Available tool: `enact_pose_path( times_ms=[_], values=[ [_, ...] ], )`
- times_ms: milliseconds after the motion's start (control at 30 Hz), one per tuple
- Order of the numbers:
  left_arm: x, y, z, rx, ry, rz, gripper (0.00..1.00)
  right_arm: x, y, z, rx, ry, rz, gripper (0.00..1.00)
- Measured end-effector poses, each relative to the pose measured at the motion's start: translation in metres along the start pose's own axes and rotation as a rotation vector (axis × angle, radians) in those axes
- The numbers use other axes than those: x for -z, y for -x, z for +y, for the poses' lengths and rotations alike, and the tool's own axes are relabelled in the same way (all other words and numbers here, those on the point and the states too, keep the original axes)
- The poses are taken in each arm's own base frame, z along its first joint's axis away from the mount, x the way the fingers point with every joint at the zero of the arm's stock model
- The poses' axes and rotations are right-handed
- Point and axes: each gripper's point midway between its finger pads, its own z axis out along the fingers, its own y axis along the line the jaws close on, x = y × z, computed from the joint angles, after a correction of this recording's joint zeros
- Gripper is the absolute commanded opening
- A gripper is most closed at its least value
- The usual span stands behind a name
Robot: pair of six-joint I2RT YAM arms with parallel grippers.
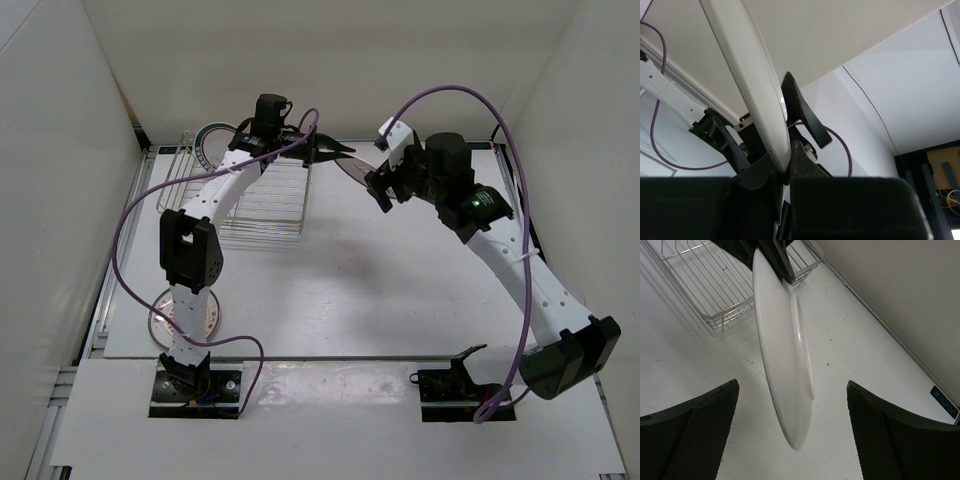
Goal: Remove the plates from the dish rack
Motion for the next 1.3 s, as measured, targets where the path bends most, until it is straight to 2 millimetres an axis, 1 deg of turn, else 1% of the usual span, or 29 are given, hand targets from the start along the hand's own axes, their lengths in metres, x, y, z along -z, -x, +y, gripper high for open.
enact_pose_path(
  times_ms=[33, 67, 133, 167, 267, 300, 367, 400, 433, 500, 567, 633, 667, 700, 733, 767, 800, 833, 900, 933, 1000, 1033, 1067, 1167, 1233, 1300],
  values=[
    [-0.001, 0.000, 0.000, -0.005, 0.000, 0.001, 0.05, -0.004, 0.003, -0.001, 0.008, 0.002, -0.003, 0.87],
    [-0.003, -0.001, 0.001, -0.009, 0.001, 0.004, 0.05, -0.007, 0.007, -0.003, 0.014, 0.003, -0.005, 0.81],
    [-0.006, -0.003, 0.002, -0.017, 0.005, 0.010, 0.05, -0.015, 0.012, -0.006, 0.027, 0.003, -0.008, 0.76],
    [-0.007, -0.005, 0.002, -0.024, 0.005, 0.013, 0.05, -0.019, 0.014, -0.008, 0.028, 0.003, -0.007, 0.66],
    [-0.011, -0.007, 0.002, -0.042, 0.003, 0.018, 0.06, -0.031, 0.017, -0.011, 0.022, 0.011, 0.013, 0.50],
    [-0.012, -0.006, 0.001, -0.046, -0.003, 0.009, 0.06, -0.034, 0.016, -0.010, 0.020, 0.023, 0.021, 0.35],
    [-0.013, -0.003, -0.003, -0.058, -0.020, -0.014, 0.06, -0.039, 0.014, -0.005, 0.020, 0.045, 0.044, 0.22],
    [-0.012, -0.001, -0.003, -0.052, -0.022, -0.019, 0.07, -0.041, 0.015, -0.003, 0.026, 0.052, 0.047, 0.05],
    [-0.012, 0.002, -0.005, -0.029, -0.028, -0.032, 0.09, -0.042, 0.014, -0.007, 0.044, 0.035, 0.056, 0.00],
    [-0.015, 0.009, -0.006, 0.013, -0.036, -0.061, 0.12, -0.044, 0.009, -0.011, 0.055, 0.010, 0.079, 0.00],
    [-0.016, 0.014, -0.003, 0.028, -0.037, -0.065, 0.24, -0.044, 0.004, -0.010, 0.037, 0.016, 0.101, 0.00],
    [-0.018, 0.015, -0.002, -0.006, -0.047, -0.054, 0.43, -0.042, 0.003, -0.009, 0.005, 0.022, 0.114, 0.00],
    [-0.018, 0.015, -0.002, -0.042, -0.056, -0.047, 0.65, -0.041, 0.004, -0.007, -0.036, 0.030, 0.120, 0.00],
    [-0.019, 0.014, -0.007, -0.100, -0.081, -0.044, 0.79, -0.039, 0.005, -0.007, -0.072, 0.031, 0.122, 0.00],
    [-0.018, 0.013, -0.008, -0.129, -0.090, -0.041, 0.85, -0.037, 0.009, -0.007, -0.109, 0.033, 0.114, 0.00],
    [-0.017, 0.012, -0.012, -0.158, -0.102, -0.038, 0.87, -0.035, 0.013, -0.007, -0.149, 0.037, 0.105, 0.00],
    [-0.016, 0.010, -0.017, -0.189, -0.116, -0.033, 0.98, -0.033, 0.018, -0.006, -0.190, 0.040, 0.094, 0.00],
    [-0.013, 0.008, -0.021, -0.216, -0.127, -0.029, 1.00, -0.031, 0.019, -0.006, -0.229, 0.035, 0.089, 0.00],
    [-0.005, 0.005, -0.030, -0.241, -0.144, -0.031, 1.00, -0.028, 0.019, -0.004, -0.323, 0.037, 0.083, 0.00],
    [0.001, 0.005, -0.035, -0.250, -0.155, -0.036, 1.00, -0.027, 0.015, -0.001, -0.366, 0.041, 0.079, 0.00],
    [0.017, 0.008, -0.042, -0.250, -0.168, -0.049, 1.00, -0.022, 0.001, 0.011, -0.454, 0.060, 0.098, 0.00],
    [0.028, 0.013, -0.045, -0.231, -0.176, -0.068, 1.00, -0.019, -0.008, 0.019, -0.498, 0.078, 0.102, 0.00],
    [0.040, 0.020, -0.048, -0.200, -0.185, -0.092, 1.00, -0.015, -0.022, 0.031, -0.543, 0.103, 0.130, 0.00],
    [0.089, 0.046, -0.053, -0.113, -0.218, -0.191, 1.00, -0.009, -0.062, 0.065, -0.669, 0.180, 0.219, 0.00],
    [0.119, 0.060, -0.049, -0.086, -0.226, -0.268, 1.00, -0.012, -0.087, 0.082, -0.724, 0.224, 0.281, 0.00],
    [0.145, 0.068, -0.041, -0.094, -0.219, -0.349, 1.00, -0.018, -0.108, 0.093, -0.769, 0.259, 0.329, 0.00]
  ],
)
